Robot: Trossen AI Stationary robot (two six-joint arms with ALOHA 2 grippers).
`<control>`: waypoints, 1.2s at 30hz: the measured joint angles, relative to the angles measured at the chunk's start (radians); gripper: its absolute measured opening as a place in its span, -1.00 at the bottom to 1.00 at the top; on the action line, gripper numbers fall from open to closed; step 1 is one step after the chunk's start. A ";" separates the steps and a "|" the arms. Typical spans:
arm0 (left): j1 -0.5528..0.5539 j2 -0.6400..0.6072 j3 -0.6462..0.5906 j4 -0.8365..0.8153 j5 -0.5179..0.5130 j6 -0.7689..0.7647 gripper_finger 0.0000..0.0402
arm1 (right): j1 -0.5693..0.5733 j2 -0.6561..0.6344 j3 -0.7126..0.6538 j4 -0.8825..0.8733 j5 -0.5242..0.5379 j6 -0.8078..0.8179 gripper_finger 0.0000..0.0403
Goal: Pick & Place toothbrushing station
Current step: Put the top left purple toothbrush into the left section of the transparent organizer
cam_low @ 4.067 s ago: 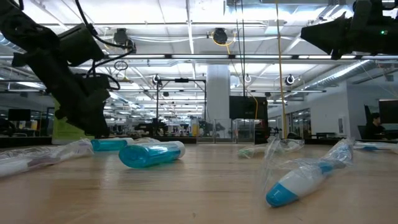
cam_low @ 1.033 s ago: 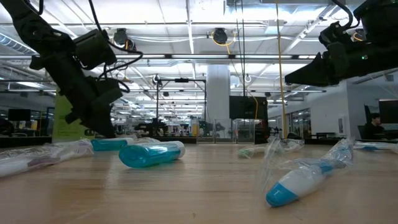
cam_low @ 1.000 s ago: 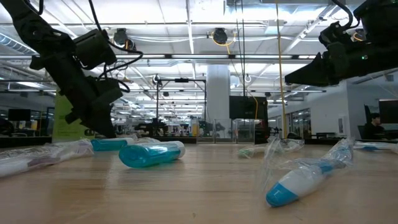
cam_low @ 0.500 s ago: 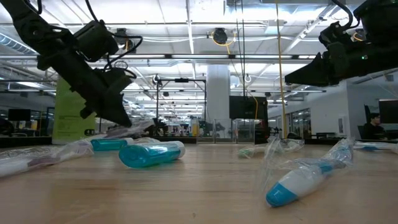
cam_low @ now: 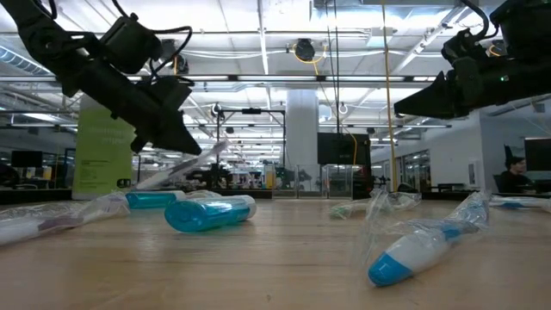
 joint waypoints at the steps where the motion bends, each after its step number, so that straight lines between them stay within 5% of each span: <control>1: 0.000 0.000 0.000 0.011 -0.004 0.004 -1.00 | 0.000 0.000 0.000 0.000 0.000 0.000 -0.43; 18: 0.001 0.000 0.001 0.431 -0.042 0.133 -1.00 | 0.000 0.000 0.000 -0.001 0.000 0.000 -0.43; 36: 0.003 0.073 0.343 0.245 -0.041 0.304 -1.00 | 0.000 0.000 0.000 -0.001 0.000 0.000 -0.43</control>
